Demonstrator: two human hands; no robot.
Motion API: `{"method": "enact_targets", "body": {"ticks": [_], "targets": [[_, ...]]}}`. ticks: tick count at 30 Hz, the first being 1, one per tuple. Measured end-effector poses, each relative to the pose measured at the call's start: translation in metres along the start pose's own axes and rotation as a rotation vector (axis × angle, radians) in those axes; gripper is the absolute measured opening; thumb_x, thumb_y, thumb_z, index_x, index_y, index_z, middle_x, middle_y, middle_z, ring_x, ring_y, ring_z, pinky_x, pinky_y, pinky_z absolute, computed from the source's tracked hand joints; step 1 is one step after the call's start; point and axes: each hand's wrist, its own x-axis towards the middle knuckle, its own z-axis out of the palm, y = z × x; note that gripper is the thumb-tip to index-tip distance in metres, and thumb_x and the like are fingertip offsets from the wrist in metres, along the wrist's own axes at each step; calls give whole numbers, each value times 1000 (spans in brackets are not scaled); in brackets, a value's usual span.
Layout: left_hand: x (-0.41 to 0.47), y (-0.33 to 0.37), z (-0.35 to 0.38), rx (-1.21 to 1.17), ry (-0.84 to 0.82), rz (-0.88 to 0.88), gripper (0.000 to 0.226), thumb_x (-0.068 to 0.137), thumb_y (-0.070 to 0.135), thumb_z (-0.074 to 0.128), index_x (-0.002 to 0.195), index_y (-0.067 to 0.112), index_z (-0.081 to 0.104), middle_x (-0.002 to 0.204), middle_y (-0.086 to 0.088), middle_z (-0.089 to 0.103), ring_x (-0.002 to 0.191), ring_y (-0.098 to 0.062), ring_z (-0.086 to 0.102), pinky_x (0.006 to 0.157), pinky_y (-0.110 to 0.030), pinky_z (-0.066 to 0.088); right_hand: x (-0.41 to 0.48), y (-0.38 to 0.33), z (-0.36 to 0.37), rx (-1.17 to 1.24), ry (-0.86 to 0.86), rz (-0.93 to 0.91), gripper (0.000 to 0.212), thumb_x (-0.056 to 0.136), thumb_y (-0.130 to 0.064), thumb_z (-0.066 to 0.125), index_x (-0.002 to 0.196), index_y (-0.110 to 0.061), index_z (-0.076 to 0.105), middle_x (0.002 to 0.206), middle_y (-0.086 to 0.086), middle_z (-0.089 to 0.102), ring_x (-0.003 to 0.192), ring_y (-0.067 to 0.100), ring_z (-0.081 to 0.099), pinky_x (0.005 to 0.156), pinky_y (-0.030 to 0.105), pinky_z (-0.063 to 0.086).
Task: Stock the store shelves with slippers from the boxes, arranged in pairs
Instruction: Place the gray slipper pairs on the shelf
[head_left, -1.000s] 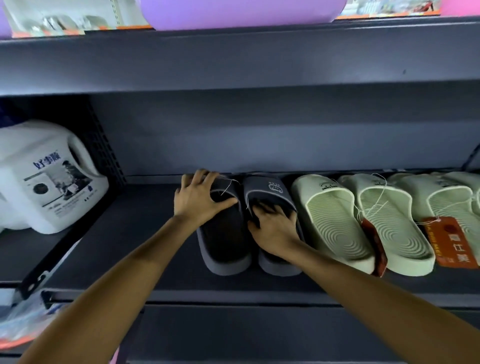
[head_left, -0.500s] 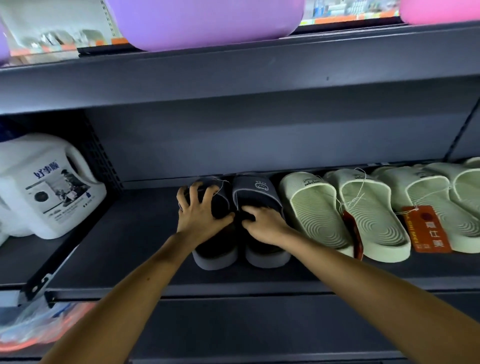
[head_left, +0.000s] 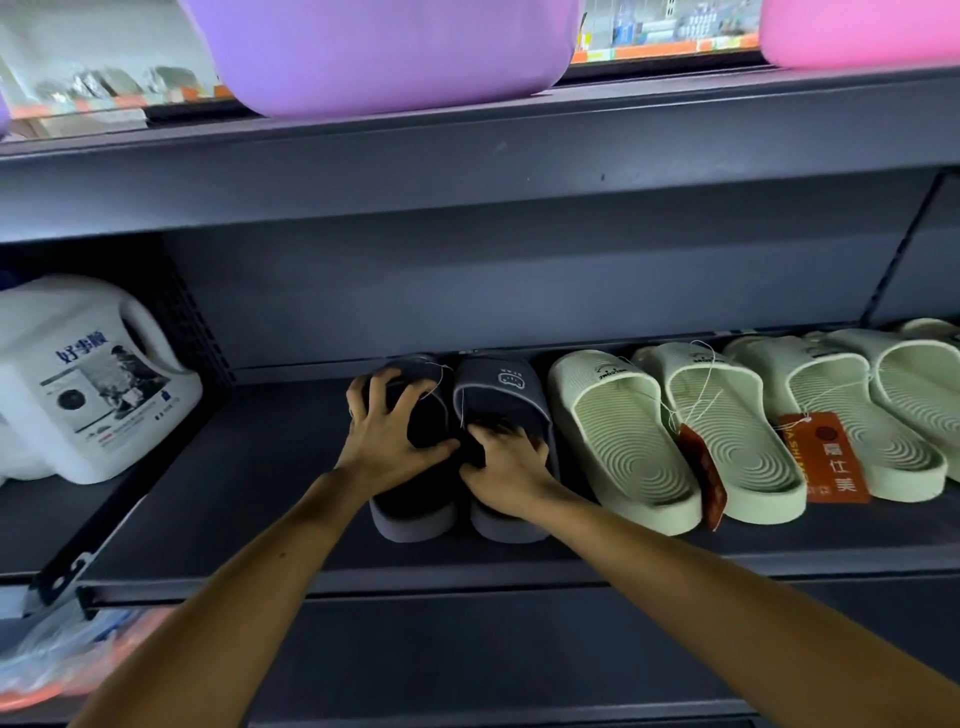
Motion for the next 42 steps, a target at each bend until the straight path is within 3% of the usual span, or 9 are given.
{"method": "enact_targets", "body": {"ticks": [4, 8, 13, 16, 20, 24, 28, 35, 42], "targets": [[-3, 0, -5, 47, -70, 17, 86, 58, 77, 38, 135, 39, 35, 146, 3, 13, 135, -28, -5, 107, -58, 28, 1, -2, 0, -41, -17, -11, 51, 91, -29, 46, 140, -16, 34, 149, 3, 32, 140, 22, 21, 112, 39, 14], [-1, 10, -10, 125, -126, -67, 49, 91, 58, 33, 138, 44, 30, 154, 11, 8, 142, -22, -14, 111, -60, 8, -12, 7, -18, 91, -63, -45, 51, 92, -23, 48, 141, -14, 36, 147, 8, 38, 137, 22, 32, 112, 27, 24], [-12, 61, -16, 125, -71, -35, 46, 96, 47, 32, 140, 33, 33, 154, 13, 18, 143, -19, -11, 110, -53, 3, -41, 38, -47, 95, 9, -7, 46, 94, -23, 48, 139, -20, 41, 141, 8, 47, 129, 21, 43, 103, 20, 29], [-20, 121, -9, 94, -56, 96, 43, 96, 43, 36, 137, 30, 38, 152, 12, 23, 143, -17, -2, 110, -47, 10, -71, 70, -74, 24, 70, 11, 45, 95, -24, 47, 139, -21, 40, 143, 7, 44, 132, 22, 39, 104, 19, 23], [-38, 235, 17, 55, -104, 287, 42, 97, 40, 36, 137, 28, 39, 149, 13, 30, 143, -15, 6, 111, -42, 13, -132, 137, -113, -11, 145, 69, 43, 93, -18, 49, 135, -10, 45, 135, 11, 52, 126, 26, 46, 102, 25, 32], [-71, 347, 61, -3, -213, 543, 49, 91, 45, 35, 134, 24, 46, 140, 5, 47, 136, -20, 30, 109, -35, 28, -219, 215, -154, 48, 245, 219, 44, 93, -14, 47, 137, -13, 43, 138, 9, 49, 122, 26, 49, 96, 26, 35], [-111, 449, 101, -72, -323, 702, 36, 93, 30, 48, 128, 19, 51, 130, -1, 56, 116, -25, 53, 92, -33, 43, -308, 294, -174, 107, 355, 414, 47, 94, -15, 47, 140, -17, 39, 142, 6, 46, 125, 26, 47, 96, 29, 38], [-189, 616, 126, -4, -460, 1046, 36, 95, 34, 44, 128, 23, 49, 125, 0, 59, 111, -24, 56, 88, -38, 48, -449, 390, -179, 388, 718, 662, 43, 94, -17, 44, 137, -19, 44, 137, 6, 50, 119, 23, 51, 80, 21, 36], [-270, 758, 150, -13, -483, 1409, 31, 94, 33, 45, 122, 22, 54, 116, 4, 63, 102, -19, 60, 81, -34, 49, -574, 449, -200, 416, 1038, 855, 39, 93, -14, 48, 132, -15, 49, 133, 9, 54, 120, 25, 53, 94, 30, 41]]}}
